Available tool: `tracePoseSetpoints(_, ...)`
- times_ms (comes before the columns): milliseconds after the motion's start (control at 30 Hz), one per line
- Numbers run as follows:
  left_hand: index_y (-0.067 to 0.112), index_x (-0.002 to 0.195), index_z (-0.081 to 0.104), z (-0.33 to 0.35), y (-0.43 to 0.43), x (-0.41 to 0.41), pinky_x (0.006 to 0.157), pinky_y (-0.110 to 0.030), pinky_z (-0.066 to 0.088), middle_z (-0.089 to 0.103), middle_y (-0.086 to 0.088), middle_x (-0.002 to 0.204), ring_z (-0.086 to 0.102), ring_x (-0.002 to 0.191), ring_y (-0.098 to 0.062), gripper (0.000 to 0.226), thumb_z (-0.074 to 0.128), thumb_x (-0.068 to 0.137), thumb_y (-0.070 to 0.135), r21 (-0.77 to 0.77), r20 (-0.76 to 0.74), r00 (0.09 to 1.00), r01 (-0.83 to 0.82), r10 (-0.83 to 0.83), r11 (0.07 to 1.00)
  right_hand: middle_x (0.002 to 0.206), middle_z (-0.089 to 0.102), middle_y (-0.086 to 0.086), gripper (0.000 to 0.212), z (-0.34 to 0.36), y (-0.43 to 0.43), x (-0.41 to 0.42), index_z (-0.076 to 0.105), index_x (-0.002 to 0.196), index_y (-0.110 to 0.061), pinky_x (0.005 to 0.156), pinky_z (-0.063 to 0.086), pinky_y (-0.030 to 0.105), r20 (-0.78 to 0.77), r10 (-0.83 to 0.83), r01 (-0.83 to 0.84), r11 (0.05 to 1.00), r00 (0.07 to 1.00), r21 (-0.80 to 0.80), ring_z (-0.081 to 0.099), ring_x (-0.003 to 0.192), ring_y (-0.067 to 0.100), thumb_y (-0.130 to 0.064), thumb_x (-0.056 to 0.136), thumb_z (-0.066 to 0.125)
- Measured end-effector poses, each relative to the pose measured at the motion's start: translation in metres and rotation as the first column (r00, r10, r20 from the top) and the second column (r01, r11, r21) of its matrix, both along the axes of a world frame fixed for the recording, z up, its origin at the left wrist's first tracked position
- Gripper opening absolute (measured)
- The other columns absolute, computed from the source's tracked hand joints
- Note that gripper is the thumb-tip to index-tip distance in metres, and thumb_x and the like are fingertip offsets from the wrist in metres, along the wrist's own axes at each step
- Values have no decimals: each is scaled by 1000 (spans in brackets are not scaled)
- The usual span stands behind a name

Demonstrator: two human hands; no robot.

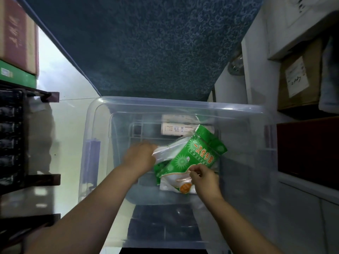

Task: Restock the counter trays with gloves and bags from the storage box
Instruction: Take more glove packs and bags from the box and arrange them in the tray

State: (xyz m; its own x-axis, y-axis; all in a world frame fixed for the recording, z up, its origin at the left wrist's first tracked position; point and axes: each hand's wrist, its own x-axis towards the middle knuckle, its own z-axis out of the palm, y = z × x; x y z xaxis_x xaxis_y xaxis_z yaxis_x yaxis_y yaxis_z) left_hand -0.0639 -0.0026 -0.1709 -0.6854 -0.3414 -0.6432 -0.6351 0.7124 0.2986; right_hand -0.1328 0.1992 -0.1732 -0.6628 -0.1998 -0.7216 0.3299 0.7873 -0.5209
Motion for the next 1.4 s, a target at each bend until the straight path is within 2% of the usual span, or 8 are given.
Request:
tracePoseSetpoints(233, 29, 79, 54, 108, -23, 34, 56, -27, 34, 63, 1, 80, 60, 80, -26, 5, 58, 80, 25, 69, -122, 966, -222, 229, 973, 87, 66, 7, 17, 55, -49, 7, 58, 103, -13, 60, 51, 22, 300, -142, 222, 942, 943, -251, 63, 69, 17, -12, 86, 61)
tracePoseSetpoints(367, 31, 67, 50, 141, -13, 43, 51, -24, 36, 57, 11, 67, 58, 63, -12, 18, 65, 76, 28, 333, -82, 928, -317, 362, 888, 99, 69, 9, 33, 95, -76, 12, 55, 110, -12, 78, 54, 34, 723, -224, 669, 618, 654, -414, 66, 87, 22, -18, 78, 63)
tracePoseSetpoints(567, 33, 122, 46, 157, -15, 20, 69, -24, 45, 53, 18, 103, 58, 91, -7, 58, 69, 70, 41, 428, -97, 900, -348, 426, 834, 113, 62, 30, 34, 141, -84, 6, 52, 116, 7, 95, 46, 51, 569, -209, 525, 708, 795, -473, 60, 97, 36, -3, 85, 59)
tracePoseSetpoints(767, 21, 77, 52, 159, -20, -6, 50, -27, 33, 55, 4, 66, 54, 62, -19, 10, 60, 78, 27, 152, -305, 906, -257, 293, 954, 90, 70, 4, 7, 134, -69, -31, 65, 93, -16, 69, 52, 23, 238, -183, 283, 813, 954, -509, 64, 81, 15, -16, 87, 61)
tracePoseSetpoints(900, 20, 77, 48, 147, -23, 6, 53, -31, 36, 52, -1, 65, 51, 63, -26, 9, 54, 82, 22, 79, -386, 843, -376, 376, 923, 96, 64, 18, 12, 70, -12, -48, 62, 98, -5, 59, 44, 11, 8, -119, 119, 978, 993, -172, 55, 75, 14, -3, 86, 59)
tracePoseSetpoints(1033, 25, 80, 47, 130, -22, 29, 51, -27, 39, 54, 3, 64, 51, 57, -15, 7, 52, 83, 22, 35, -421, 799, -459, 430, 888, 92, 61, 20, 20, 16, 35, -34, 60, 103, 7, 53, 40, 14, 143, 13, -35, 988, 990, 150, 50, 65, 14, 0, 84, 59)
tracePoseSetpoints(1233, 32, 71, 45, 111, -20, 53, 47, -25, 34, 49, 7, 58, 47, 54, -10, 17, 54, 84, 26, 47, -405, 770, -521, 493, 852, 114, 59, 24, 38, -26, 0, -16, 52, 121, 4, 80, 47, 34, 256, -447, 431, 895, 857, 117, 60, 96, 34, -3, 84, 59)
tracePoseSetpoints(1400, 32, 74, 46, 104, -18, 56, 48, -24, 34, 51, 8, 62, 49, 57, -8, 15, 55, 84, 25, 42, -372, 788, -515, 491, 856, 78, 51, 14, 3, -15, -43, -6, 54, 86, -4, 50, 46, 28, 506, -627, 688, 720, 592, 87, 46, 59, 19, -3, 89, 53)
